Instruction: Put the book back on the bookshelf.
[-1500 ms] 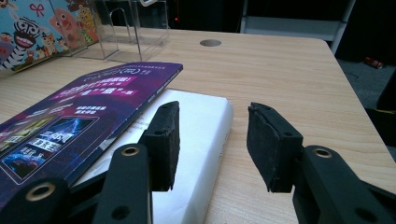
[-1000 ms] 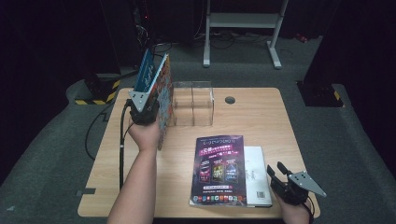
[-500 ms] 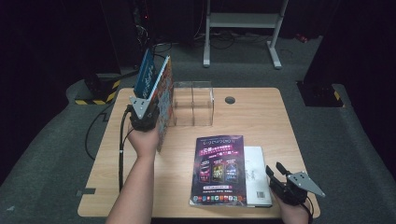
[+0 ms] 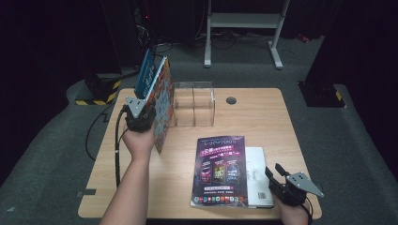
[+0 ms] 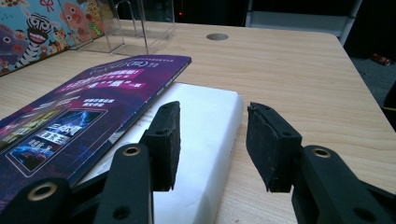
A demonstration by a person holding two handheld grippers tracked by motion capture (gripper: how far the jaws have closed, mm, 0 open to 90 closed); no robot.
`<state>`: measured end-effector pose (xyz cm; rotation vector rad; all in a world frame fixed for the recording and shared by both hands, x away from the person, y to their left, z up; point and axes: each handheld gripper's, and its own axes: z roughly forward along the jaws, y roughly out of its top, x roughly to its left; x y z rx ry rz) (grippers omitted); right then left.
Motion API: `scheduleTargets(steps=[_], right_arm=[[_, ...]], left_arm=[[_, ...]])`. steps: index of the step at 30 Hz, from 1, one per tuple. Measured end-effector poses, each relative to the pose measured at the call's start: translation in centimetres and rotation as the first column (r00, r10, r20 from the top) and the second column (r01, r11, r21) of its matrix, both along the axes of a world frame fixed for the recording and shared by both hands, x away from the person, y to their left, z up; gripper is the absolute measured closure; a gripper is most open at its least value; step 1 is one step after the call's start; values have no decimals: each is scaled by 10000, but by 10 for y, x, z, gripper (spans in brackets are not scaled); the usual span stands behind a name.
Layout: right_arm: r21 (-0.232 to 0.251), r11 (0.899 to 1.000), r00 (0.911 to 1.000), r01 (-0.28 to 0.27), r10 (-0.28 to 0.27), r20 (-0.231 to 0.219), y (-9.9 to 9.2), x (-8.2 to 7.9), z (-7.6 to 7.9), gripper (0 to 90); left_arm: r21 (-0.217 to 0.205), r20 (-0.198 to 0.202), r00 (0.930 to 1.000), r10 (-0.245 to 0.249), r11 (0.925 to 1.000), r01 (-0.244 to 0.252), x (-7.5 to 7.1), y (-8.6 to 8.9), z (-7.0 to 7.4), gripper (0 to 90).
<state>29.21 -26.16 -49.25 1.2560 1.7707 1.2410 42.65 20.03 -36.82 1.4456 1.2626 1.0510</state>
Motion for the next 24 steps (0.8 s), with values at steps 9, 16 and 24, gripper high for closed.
scheduleTargets(steps=[9,16,24], right_arm=[[-34,10000,10000,18,-18,-70,-1,0,0,540],[64,10000,9999,36,-35,-132,-2,0,-1,534],[58,10000,9999,-11,11,-119,-1,1,-1,526]], left_arm=[[177,-21,10000,-14,9998,14,0,0,1,779],[467,-410,9988,-272,9985,291,3,2,7,768],[544,-516,9977,-442,9974,470,4,5,10,744]])
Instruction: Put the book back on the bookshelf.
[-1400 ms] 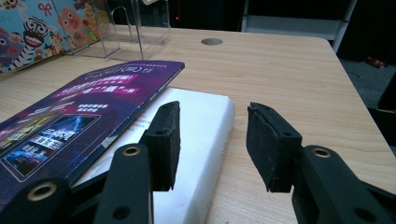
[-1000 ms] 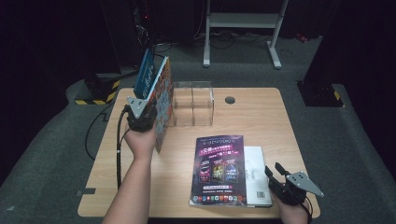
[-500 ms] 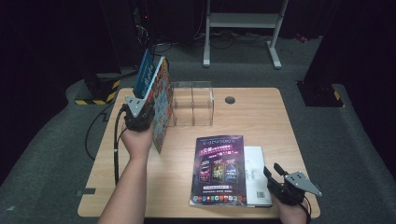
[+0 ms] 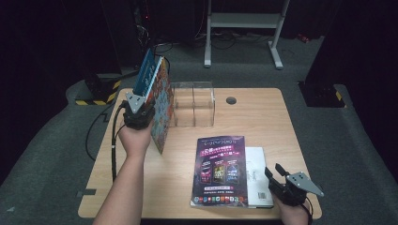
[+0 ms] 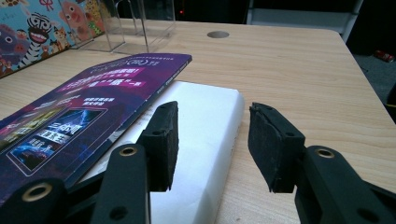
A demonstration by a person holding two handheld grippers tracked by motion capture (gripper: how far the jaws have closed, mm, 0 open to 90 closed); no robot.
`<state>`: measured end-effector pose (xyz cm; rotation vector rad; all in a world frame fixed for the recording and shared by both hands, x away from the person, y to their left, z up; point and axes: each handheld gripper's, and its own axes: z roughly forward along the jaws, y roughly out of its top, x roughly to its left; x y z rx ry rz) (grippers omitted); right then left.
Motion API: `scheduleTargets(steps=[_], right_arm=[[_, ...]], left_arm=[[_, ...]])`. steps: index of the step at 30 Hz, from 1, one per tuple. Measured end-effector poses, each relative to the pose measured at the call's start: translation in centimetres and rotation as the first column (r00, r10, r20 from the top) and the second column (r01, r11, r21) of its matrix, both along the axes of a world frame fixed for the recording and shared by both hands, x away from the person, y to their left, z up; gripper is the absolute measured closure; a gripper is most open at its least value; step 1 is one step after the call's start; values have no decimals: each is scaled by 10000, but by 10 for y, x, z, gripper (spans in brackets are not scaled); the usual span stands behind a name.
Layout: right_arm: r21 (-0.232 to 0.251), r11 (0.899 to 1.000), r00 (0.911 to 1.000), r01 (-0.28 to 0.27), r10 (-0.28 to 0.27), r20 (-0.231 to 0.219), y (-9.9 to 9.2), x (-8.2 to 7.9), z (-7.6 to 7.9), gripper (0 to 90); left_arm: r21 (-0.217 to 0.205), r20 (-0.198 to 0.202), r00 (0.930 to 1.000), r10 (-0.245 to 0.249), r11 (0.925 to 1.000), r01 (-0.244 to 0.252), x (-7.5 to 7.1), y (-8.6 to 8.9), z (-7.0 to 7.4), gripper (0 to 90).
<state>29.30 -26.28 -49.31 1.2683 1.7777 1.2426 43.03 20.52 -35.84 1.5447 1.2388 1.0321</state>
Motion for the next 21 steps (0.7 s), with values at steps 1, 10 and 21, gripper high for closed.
scheduleTargets(steps=[1,10,21], right_arm=[[18,10000,10000,20,-20,-39,0,0,0,523],[-73,10000,10000,-56,56,-25,1,0,-1,519],[-114,9999,10000,-56,55,-48,1,-1,0,514]], left_arm=[[26,-5,10000,-23,10000,23,0,0,0,738],[161,140,9999,29,9999,-31,0,-2,-1,677],[87,197,9998,-12,10000,11,-2,0,6,613]])
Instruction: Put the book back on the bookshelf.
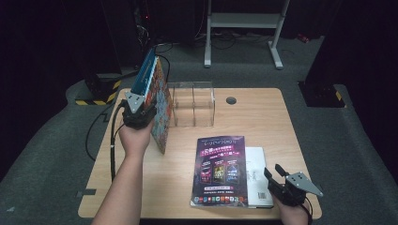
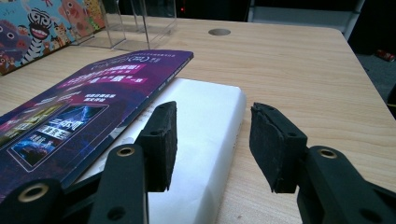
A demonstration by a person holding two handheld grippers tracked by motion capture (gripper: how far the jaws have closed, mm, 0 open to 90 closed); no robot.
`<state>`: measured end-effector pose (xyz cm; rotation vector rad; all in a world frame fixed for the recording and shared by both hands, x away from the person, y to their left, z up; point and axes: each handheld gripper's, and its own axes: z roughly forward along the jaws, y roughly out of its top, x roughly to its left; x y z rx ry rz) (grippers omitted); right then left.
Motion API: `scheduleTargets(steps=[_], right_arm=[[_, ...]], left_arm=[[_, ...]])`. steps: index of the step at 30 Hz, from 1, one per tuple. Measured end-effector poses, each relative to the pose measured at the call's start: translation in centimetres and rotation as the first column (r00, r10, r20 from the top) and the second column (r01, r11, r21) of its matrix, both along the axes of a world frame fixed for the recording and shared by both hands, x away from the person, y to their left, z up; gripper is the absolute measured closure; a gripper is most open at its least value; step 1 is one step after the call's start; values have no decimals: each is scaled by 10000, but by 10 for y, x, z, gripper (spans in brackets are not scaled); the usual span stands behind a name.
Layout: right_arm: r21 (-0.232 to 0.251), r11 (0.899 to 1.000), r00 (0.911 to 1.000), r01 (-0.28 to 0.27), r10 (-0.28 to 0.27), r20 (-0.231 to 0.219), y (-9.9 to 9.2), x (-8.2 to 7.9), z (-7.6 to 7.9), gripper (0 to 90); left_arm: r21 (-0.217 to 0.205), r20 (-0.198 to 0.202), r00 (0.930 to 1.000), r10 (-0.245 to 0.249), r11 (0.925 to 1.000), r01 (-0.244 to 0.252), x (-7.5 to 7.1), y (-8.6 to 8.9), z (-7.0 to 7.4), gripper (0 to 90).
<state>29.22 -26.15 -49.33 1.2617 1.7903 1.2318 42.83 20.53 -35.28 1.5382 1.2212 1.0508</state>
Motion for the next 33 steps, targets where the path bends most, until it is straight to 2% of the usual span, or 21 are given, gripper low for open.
scheduleTargets(steps=[8,14,18,33], right_arm=[[70,10000,10000,14,-14,-20,0,0,0,514],[21,10000,10000,-82,82,-30,1,1,0,512],[13,10000,10000,-71,71,-61,1,0,-1,512],[21,10000,9998,-22,23,-182,4,1,-1,514]], left_arm=[[105,281,9996,65,9999,-68,-2,-1,3,606],[8,500,9987,117,9999,-118,-6,1,7,598],[120,887,9960,129,9998,-140,-10,1,10,597],[10,932,9956,116,9999,-117,-8,7,13,595]])
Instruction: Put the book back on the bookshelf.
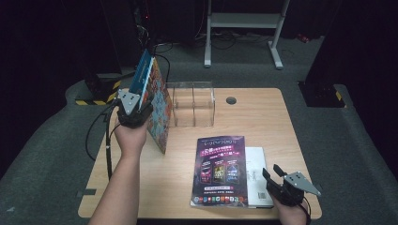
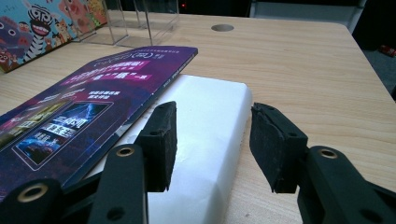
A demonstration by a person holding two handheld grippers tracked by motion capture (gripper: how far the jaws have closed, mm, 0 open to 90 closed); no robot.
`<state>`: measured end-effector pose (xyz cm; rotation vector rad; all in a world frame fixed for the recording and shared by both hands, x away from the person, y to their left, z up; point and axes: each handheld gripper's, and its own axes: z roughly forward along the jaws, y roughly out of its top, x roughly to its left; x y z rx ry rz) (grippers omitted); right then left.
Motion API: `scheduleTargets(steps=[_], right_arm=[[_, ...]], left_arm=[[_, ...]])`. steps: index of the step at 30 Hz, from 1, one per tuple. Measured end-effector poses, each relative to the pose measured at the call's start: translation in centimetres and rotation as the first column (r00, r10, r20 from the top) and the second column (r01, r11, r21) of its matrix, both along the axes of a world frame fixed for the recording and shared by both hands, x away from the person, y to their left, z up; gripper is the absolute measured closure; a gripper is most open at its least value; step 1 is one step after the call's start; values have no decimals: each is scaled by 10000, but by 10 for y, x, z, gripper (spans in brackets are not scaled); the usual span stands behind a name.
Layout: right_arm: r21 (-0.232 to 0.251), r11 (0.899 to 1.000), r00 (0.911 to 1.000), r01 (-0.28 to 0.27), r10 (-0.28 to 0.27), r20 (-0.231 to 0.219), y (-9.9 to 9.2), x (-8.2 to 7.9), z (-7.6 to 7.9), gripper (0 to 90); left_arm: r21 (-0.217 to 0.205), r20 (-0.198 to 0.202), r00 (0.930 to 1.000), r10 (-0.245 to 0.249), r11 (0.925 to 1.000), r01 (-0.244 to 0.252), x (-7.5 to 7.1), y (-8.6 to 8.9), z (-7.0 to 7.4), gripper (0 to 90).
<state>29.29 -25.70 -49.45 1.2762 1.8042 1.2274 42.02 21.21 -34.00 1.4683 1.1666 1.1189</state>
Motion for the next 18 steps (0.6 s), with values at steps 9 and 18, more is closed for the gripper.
scheduleTargets(steps=[9,18], right_arm=[[-25,10000,10000,-20,20,15,0,0,0,515],[7,10000,10000,-41,41,-25,0,0,-1,516]], left_arm=[[16,24,10000,42,10000,-42,0,2,4,591],[202,58,9999,84,9998,-85,-1,4,4,610]])
